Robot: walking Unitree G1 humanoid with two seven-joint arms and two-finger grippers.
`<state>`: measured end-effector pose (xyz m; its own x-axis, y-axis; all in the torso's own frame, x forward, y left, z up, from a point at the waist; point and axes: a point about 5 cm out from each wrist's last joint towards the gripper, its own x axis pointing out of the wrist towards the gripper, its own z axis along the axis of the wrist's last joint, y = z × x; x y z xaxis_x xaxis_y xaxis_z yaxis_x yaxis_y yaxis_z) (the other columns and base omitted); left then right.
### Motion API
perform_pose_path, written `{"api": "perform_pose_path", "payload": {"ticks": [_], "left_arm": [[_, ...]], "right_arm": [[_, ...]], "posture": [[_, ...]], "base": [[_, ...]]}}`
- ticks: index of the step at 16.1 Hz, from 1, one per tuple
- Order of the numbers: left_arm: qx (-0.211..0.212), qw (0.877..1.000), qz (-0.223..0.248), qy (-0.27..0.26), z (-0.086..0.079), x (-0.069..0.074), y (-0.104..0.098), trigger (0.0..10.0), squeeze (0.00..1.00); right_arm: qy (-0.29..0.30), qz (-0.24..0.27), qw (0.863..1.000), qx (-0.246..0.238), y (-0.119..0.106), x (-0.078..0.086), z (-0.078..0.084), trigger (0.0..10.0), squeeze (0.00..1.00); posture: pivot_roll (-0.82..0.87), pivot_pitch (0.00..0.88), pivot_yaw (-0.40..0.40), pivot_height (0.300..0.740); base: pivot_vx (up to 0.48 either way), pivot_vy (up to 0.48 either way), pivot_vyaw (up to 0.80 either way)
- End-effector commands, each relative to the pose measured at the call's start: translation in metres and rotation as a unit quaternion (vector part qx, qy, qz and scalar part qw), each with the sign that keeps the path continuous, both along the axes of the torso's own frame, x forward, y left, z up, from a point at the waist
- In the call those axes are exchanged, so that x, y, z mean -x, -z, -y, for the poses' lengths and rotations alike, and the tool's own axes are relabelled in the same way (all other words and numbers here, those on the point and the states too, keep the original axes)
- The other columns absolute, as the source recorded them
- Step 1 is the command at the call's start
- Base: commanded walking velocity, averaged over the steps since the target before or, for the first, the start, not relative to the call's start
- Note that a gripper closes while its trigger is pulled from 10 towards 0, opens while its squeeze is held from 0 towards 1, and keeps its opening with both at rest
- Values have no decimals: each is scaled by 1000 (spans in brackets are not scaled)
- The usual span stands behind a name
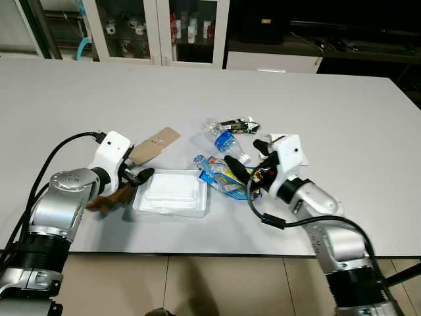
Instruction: Picking trash to rubbish bin
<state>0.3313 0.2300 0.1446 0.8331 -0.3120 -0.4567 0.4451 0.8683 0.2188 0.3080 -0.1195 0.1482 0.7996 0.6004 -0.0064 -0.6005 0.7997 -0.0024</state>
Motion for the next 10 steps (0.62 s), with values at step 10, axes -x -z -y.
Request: {"api": "perform_pose_path", "payload": {"ticks": [10], "left_arm": [[13, 999, 28, 7, 3, -2, -22, 10000, 0]], "right_arm": [[-101, -34, 994, -8, 4, 19, -2, 10000, 0]], "posture": [[-3, 63, -54, 740]], "base": [[0, 0, 0]]}}
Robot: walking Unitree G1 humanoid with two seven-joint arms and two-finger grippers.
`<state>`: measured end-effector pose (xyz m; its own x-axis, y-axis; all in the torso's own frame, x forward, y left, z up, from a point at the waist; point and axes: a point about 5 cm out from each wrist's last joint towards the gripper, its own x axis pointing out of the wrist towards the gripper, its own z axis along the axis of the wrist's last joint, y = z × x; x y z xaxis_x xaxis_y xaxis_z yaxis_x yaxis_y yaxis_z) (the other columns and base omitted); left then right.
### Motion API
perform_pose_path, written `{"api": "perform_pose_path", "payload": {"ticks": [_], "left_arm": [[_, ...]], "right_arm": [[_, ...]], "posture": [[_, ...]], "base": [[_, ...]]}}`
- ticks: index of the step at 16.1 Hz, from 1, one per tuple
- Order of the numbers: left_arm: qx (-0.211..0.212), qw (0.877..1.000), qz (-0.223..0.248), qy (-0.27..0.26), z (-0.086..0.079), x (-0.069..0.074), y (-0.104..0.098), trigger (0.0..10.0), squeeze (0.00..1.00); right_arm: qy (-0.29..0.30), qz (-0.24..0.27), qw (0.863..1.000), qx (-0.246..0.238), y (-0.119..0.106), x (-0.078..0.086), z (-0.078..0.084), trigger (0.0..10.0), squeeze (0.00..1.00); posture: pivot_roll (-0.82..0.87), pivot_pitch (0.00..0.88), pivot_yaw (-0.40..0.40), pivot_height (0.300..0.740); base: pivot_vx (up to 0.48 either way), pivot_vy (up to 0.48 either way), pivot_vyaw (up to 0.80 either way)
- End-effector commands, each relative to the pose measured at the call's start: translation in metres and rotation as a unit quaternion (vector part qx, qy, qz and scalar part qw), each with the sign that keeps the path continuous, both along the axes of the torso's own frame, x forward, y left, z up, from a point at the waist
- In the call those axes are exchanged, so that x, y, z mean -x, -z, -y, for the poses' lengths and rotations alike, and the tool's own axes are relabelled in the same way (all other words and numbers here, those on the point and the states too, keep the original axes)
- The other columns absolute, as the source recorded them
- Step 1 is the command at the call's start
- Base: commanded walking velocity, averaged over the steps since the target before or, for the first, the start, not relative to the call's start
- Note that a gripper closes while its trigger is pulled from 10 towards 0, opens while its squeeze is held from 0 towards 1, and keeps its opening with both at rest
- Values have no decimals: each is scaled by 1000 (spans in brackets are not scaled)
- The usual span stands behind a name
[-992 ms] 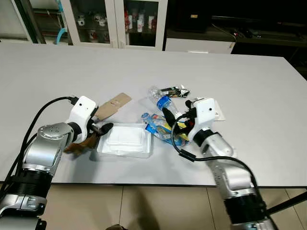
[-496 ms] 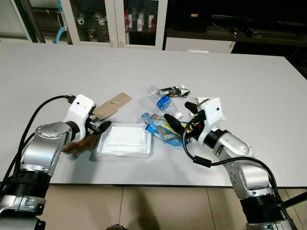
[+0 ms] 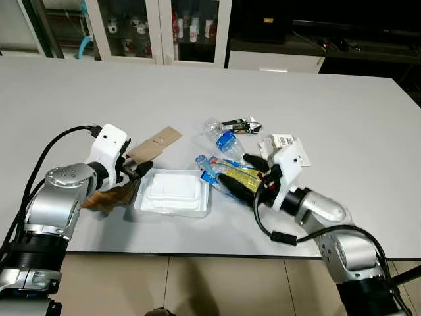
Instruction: Picking trash to rubbish bin
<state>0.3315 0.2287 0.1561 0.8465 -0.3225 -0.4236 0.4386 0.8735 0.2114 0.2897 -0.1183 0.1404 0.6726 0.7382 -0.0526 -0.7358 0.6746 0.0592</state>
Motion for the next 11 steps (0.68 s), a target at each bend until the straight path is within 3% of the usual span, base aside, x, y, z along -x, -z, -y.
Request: {"api": "perform_pose_path", "payload": {"ticks": [1, 11], "left_arm": [[1, 1000, 10, 8, 2, -2, -9, 10000, 0], [-16, 1000, -21, 3, 8, 0, 5, 10000, 0]], "right_arm": [[-10, 5, 1000, -2, -5, 2, -1, 10000, 0], [-20, 2, 1000, -8, -8, 5, -4, 10000, 0]], "posture": [[-4, 64, -54, 740], [-9, 67, -52, 740]], "base": [[0, 0, 0], [0, 0, 0]]}}
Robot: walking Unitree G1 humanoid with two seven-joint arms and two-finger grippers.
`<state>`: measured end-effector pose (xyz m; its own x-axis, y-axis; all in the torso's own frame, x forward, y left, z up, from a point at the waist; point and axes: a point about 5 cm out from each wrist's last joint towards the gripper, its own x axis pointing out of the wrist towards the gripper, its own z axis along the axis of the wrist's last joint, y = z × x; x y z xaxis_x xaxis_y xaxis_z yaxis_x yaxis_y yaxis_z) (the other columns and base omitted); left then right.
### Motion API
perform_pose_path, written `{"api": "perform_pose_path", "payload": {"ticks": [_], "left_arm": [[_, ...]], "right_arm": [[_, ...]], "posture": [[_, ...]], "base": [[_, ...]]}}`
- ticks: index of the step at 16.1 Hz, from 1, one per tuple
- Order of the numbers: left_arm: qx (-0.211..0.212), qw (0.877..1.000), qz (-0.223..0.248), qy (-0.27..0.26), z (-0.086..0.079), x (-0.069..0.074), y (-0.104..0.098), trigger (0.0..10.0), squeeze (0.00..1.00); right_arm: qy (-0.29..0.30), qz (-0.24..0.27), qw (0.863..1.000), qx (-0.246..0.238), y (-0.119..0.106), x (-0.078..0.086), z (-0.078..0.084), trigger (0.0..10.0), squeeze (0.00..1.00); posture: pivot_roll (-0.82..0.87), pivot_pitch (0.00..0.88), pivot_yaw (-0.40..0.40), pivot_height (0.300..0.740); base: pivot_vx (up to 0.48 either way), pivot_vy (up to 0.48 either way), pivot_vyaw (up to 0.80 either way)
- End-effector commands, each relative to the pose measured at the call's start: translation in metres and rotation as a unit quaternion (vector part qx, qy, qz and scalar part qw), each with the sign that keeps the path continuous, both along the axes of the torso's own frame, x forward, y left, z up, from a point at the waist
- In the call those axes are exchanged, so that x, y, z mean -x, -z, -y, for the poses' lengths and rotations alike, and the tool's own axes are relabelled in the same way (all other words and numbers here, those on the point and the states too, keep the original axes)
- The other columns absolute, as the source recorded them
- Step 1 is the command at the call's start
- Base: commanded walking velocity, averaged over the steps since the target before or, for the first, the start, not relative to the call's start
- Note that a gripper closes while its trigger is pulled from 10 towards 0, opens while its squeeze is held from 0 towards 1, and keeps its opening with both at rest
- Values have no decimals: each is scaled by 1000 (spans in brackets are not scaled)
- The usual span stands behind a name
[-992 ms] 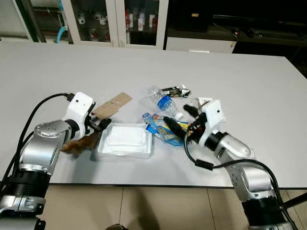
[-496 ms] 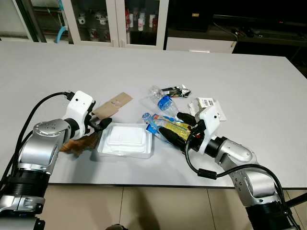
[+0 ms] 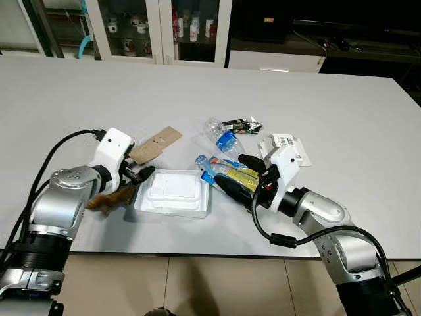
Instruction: Picking trash to rubbish bin
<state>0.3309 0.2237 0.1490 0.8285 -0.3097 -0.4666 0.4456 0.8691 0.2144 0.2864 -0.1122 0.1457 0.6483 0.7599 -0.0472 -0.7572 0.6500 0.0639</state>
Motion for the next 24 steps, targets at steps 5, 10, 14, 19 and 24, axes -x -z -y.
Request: {"api": "perform_pose_path", "payload": {"ticks": [5, 10, 14, 19, 24], "left_arm": [[-37, 999, -23, 0, 3, -1, 8, 10000, 0], [-86, 995, -46, -23, -4, 0, 21, 10000, 0], [-88, 994, -42, -42, -9, -1, 20, 10000, 0], [-84, 995, -54, -29, -4, 0, 29, 0, 0], [-86, 995, -51, -30, -5, -1, 28, 0, 0]], "right_arm": [[1, -1, 1000, -6, -3, 3, 2, 10000, 0], [1, -5, 1000, -8, -1, 3, 2, 10000, 0], [3, -5, 1000, -7, -1, 3, 3, 10000, 0], [4, -7, 1000, -10, -1, 3, 2, 10000, 0], [1, -9, 1000, -9, 0, 4, 1, 10000, 0]], "posture": [[-9, 66, -46, 740], [-10, 67, -47, 740], [-8, 66, -50, 740], [-13, 67, -49, 740], [-9, 65, -48, 740]], "base": [[0, 0, 0], [0, 0, 0], [0, 0, 0], [0, 0, 0], [0, 0, 0]]}}
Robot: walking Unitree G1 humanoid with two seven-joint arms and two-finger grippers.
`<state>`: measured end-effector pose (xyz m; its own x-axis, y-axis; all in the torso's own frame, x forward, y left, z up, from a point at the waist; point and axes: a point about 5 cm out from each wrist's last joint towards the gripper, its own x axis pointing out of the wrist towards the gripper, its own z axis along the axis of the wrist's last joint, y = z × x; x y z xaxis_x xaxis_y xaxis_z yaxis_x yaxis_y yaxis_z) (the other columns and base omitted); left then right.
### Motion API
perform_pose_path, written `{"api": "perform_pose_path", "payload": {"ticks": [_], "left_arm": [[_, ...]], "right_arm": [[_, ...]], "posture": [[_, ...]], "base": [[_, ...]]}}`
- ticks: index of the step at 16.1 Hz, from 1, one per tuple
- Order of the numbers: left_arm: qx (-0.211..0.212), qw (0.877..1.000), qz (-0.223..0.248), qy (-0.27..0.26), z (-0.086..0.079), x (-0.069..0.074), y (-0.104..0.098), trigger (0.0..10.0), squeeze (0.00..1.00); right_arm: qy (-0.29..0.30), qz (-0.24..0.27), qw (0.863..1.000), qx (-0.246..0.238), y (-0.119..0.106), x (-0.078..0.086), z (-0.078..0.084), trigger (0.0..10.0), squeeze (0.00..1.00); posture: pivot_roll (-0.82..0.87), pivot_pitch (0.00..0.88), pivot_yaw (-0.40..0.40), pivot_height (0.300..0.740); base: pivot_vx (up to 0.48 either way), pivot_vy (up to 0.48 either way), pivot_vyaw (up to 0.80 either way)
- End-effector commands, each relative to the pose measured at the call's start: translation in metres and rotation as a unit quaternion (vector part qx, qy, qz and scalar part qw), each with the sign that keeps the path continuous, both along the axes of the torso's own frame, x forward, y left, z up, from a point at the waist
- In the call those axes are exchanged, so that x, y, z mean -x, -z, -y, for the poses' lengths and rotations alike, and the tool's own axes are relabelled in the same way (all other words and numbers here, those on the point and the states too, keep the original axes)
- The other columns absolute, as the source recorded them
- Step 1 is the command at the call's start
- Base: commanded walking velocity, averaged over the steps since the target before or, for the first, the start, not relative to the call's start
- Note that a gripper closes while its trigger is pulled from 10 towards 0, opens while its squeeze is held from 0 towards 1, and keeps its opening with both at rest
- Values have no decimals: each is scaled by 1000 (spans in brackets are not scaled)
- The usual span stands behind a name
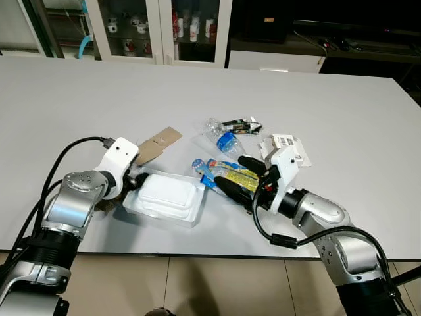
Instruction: Picking trash to rubbish bin
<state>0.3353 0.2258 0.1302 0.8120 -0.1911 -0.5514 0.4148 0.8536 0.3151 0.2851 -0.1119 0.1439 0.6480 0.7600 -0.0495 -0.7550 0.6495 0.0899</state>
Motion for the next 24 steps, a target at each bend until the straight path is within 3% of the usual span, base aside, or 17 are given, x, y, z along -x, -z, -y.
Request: {"api": "perform_pose_path", "payload": {"ticks": [1, 20, 24], "left_arm": [[-14, 1000, -20, -4, -3, 3, 8, 0, 0], [-16, 1000, 9, -5, -5, -1, -1, 0, 0], [5, 999, 41, 4, 3, -4, -9, 0, 0]], "right_arm": [[1, 2, 1000, -2, -2, 2, 1, 10000, 0], [1, -2, 1000, -3, 0, 2, 2, 10000, 0], [2, -3, 1000, -4, 0, 2, 1, 10000, 0]], "posture": [[-9, 66, -47, 740], [-8, 63, -50, 740], [-8, 62, -51, 740]], "base": [[0, 0, 0], [0, 0, 0], [0, 0, 0]]}}
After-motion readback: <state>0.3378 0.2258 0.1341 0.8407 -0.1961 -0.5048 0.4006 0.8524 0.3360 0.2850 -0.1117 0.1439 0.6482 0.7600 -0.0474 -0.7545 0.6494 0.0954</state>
